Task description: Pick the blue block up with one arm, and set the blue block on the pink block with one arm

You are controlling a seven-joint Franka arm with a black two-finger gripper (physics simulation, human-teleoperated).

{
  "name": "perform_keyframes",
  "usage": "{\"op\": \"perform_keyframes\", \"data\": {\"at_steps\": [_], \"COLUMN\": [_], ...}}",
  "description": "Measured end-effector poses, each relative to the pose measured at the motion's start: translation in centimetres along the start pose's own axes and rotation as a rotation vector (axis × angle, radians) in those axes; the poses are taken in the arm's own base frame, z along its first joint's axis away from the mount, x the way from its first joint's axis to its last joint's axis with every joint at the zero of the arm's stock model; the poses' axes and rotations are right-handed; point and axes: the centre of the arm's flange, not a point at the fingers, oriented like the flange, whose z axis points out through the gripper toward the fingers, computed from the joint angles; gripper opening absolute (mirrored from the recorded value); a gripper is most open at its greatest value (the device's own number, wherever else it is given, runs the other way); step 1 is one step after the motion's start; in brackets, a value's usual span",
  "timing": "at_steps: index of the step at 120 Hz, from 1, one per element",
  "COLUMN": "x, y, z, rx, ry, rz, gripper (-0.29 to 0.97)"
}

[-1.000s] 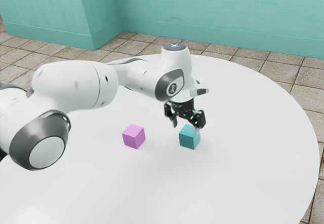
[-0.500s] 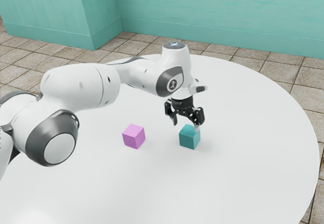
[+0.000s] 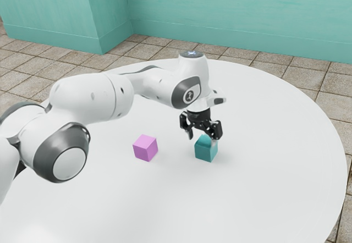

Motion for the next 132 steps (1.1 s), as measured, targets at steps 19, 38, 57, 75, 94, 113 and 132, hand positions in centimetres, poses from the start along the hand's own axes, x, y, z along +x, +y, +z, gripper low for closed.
{"op": "perform_keyframes", "data": {"at_steps": [19,38,57,75,94,113,132], "x": [0.2,0.8,1.0,0.8,0.9,1.1,1.4], "y": [0.0,0.1,0.1,0.1,0.0,0.2,-0.3], "z": [0.3,0.2,0.3,1.6,2.2,2.8,3.4], "rx": [0.001,0.001,0.004,0.008,0.01,0.009,0.01], "ry": [0.0,0.012,0.007,-0.014,-0.02,-0.017,-0.017], "rz": [0.0,0.003,0.002,0.003,0.003,0.006,-0.001], "gripper": [0.66,0.66,0.66,0.66,0.66,0.66,0.66]}}
